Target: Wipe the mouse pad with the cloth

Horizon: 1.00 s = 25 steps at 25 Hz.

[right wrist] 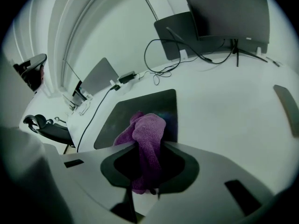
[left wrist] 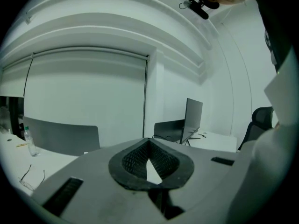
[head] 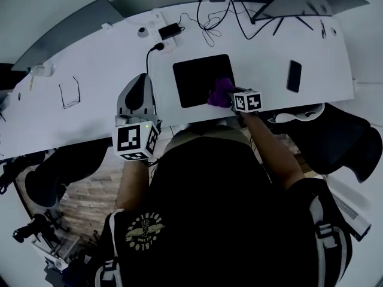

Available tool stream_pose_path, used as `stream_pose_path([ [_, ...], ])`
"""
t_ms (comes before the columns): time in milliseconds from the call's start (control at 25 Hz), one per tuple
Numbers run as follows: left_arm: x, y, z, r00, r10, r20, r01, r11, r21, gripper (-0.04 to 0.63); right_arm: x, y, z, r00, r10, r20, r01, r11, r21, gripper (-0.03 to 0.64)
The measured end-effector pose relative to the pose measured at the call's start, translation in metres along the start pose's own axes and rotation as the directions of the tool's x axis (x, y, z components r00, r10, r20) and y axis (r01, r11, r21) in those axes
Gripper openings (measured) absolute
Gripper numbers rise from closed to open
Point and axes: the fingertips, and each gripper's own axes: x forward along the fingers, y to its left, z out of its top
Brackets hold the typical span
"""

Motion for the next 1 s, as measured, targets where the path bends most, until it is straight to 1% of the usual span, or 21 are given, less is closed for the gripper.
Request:
stream_pose_path([
  [120, -0.001, -0.015, 0.007, 1.0, -0.003, 0.011, 0.003, 1.0, 0.006, 0.002, -0.012, -0.026, -0.003, 0.999, -0.033, 0.013, 0.033, 0.999, 0.031, 0.089],
  [200, -0.003, -0.022, 0.013, 1.0, 0.002, 0.02, -0.002, 1.0, 0.007, 0.002, -0.018, -0.035, -0.004, 0.999, -0.045, 0.019, 0.044, 0.999, 0.027, 0.089],
  [240, -0.004, -0.025, 0.016, 1.0, 0.007, 0.025, -0.007, 1.0, 0.008, 0.002, -0.022, -0.036, -0.002, 0.998, -0.049, 0.025, 0.049, 0.999, 0.001, 0.089],
  [320, -0.007, -0.029, 0.024, 0.999, 0.021, 0.041, -0.022, 1.0, 0.011, 0.002, -0.039, -0.029, 0.01, 0.997, -0.035, 0.063, 0.041, 0.996, -0.086, 0.089],
  [400, -0.011, -0.034, 0.036, 0.997, 0.035, 0.064, -0.036, 0.999, 0.016, 0.002, -0.066, -0.011, 0.035, 0.99, 0.019, 0.141, 0.005, 0.986, -0.167, 0.089],
  [440, -0.013, -0.037, 0.043, 0.996, 0.038, 0.077, -0.04, 0.999, 0.02, 0.002, -0.083, 0.0, 0.05, 0.981, 0.054, 0.188, -0.015, 0.98, -0.201, 0.089],
  [560, -0.017, -0.049, 0.06, 0.993, 0.044, 0.113, -0.049, 0.998, 0.038, 0.002, -0.14, 0.029, 0.092, 0.937, 0.143, 0.32, -0.048, 0.956, -0.289, 0.089],
  [720, -0.025, -0.059, 0.082, 0.984, 0.075, 0.162, -0.082, 0.996, 0.038, 0.002, -0.219, 0.058, 0.139, 0.853, 0.229, 0.468, -0.045, 0.928, -0.371, 0.089],
  [840, -0.03, -0.067, 0.099, 0.978, 0.087, 0.192, -0.098, 0.994, 0.048, 0.002, -0.269, 0.078, 0.164, 0.788, 0.283, 0.547, -0.03, 0.905, -0.425, 0.088],
  [1000, -0.039, -0.086, 0.116, 0.972, 0.089, 0.216, -0.105, 0.993, 0.062, 0.002, -0.33, 0.101, 0.187, 0.705, 0.349, 0.617, -0.011, 0.876, -0.482, 0.088],
])
